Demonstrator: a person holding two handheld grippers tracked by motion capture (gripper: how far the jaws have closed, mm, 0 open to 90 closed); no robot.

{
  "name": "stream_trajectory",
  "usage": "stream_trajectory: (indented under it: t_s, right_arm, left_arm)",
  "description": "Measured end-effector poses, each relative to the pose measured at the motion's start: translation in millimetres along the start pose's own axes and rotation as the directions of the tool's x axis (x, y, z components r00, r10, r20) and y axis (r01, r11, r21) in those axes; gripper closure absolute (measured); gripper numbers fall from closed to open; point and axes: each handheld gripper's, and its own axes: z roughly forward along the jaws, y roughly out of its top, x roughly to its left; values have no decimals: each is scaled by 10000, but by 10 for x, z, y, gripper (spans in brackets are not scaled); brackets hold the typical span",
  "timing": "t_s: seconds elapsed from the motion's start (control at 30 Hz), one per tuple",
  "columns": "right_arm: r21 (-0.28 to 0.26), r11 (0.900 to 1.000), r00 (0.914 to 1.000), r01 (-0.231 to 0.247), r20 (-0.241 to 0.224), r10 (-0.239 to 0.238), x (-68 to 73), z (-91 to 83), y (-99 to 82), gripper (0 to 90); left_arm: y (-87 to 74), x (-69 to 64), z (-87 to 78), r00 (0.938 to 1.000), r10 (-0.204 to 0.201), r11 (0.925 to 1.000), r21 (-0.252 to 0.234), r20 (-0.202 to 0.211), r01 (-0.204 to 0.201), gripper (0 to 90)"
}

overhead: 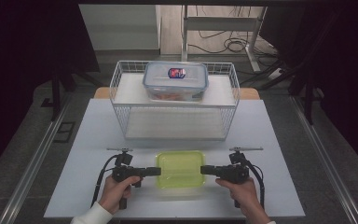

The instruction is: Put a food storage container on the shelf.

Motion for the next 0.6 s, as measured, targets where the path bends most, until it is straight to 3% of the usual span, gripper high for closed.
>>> stream_trajectory:
  t_s: [0.27, 0.6]
  right_arm:
    - [-197, 9993, 9992, 308, -252, -313, 81, -77, 43, 802]
    - [-213, 9985, 9981, 499, -344, -507, 122, -90, 87, 801]
  left_arm:
    - [58, -129, -80, 9990, 453, 9989, -112, 1, -453, 779]
    - [92, -144, -119, 9985, 530, 9986, -68, 127, -529, 780]
